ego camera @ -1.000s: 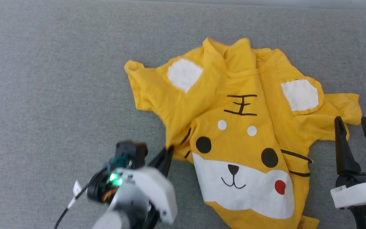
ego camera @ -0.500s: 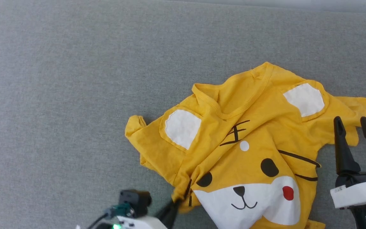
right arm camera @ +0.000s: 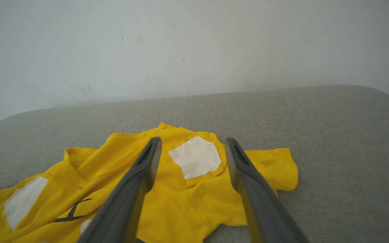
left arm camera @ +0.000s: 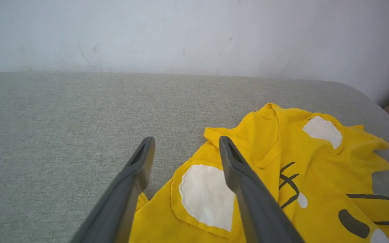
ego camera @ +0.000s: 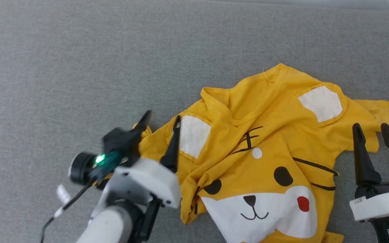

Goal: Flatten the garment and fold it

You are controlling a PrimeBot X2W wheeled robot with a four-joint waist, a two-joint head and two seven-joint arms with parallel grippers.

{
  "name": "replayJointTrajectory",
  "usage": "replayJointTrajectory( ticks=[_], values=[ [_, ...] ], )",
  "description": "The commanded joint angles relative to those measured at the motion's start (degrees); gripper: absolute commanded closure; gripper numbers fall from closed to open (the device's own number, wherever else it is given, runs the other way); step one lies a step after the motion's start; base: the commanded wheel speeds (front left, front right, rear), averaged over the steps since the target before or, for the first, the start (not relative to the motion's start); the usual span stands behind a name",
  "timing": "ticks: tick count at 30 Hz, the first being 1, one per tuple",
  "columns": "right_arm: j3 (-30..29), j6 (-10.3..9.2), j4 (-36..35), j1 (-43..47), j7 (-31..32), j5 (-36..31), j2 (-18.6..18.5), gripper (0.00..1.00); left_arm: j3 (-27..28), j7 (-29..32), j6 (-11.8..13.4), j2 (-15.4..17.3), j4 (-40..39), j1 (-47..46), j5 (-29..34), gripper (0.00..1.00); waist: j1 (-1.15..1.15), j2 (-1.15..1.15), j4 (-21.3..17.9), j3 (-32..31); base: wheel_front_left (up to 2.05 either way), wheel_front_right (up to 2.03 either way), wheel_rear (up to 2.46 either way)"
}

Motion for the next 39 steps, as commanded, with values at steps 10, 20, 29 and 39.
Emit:
replayJointTrajectory(
  ticks=[10,20,29,39],
  values=[
    [0.5,-0.05,0.2,-1.4,-0.3,0.1,0.2,0.00,-8.4,7.0,-7.6,-2.3,21.8,-15.4,3.4,0.00,0.00,0.00,-2.8,2.4,0.00,0.00,0.00],
    [0.6,-0.05,0.8,-1.5,-0.7,0.2,0.2,0.00,-10.8,7.7,-11.0,-3.1,34.5,-20.5,3.6,1.00,0.00,0.00,-4.1,2.7,0.00,0.00,0.00],
    [0.7,-0.05,-0.2,-2.0,-0.3,0.1,0.2,0.00,-8.9,0.4,-8.9,-6.3,35.4,-32.2,6.4,1.00,0.00,0.00,-4.5,5.2,0.00,0.00,0.00],
    [1.6,-0.05,0.7,-3.9,-0.8,0.5,0.2,0.00,-6.7,-5.8,-7.7,-9.0,48.7,-41.2,5.9,0.00,0.00,0.00,-6.8,8.4,0.00,0.00,0.00]
  ],
)
